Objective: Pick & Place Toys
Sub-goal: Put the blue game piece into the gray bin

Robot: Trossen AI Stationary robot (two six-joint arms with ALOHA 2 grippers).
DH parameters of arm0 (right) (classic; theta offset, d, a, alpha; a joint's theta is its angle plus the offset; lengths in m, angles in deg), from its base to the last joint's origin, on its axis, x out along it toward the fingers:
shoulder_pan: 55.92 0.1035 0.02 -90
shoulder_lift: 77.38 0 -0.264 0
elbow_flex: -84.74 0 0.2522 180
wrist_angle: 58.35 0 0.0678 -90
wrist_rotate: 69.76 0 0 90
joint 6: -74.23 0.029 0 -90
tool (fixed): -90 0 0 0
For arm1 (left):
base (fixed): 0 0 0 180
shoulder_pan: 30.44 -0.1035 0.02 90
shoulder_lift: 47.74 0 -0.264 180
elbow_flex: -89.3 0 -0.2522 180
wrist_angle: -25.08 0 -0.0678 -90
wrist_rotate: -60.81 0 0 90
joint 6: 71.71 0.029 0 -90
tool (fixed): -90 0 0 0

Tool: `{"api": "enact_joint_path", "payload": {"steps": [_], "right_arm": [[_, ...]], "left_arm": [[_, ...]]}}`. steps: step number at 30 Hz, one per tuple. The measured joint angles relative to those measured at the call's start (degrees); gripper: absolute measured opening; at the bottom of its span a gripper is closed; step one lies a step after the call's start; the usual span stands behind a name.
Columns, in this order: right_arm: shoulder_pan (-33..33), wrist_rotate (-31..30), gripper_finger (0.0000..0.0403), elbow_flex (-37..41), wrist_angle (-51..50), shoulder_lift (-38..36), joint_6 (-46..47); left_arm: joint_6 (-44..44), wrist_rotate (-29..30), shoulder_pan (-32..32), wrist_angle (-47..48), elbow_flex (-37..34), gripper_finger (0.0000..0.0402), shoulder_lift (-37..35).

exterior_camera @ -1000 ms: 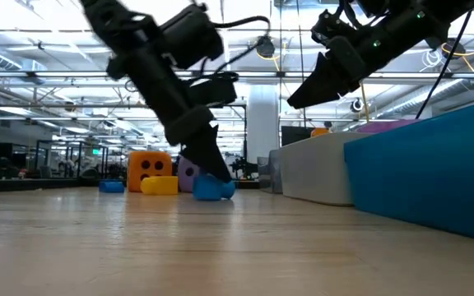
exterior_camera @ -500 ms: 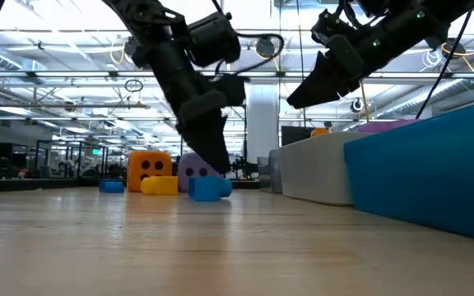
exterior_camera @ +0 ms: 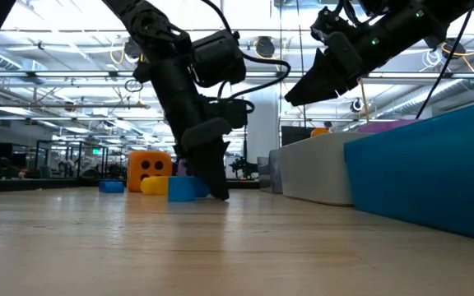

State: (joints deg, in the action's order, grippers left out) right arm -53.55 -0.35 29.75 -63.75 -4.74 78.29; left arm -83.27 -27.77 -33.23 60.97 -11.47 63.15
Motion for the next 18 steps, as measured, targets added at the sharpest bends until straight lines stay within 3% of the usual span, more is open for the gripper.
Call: {"api": "enact_joint_path", "payload": {"steps": [18], "right_arm": [[0.0, 0.0, 0.0309, 0.0, 0.0, 0.0, 0.1]], "left_arm": [[0.1, 2.0, 0.2, 20.5, 4.6, 0.0234, -1.7]]}}
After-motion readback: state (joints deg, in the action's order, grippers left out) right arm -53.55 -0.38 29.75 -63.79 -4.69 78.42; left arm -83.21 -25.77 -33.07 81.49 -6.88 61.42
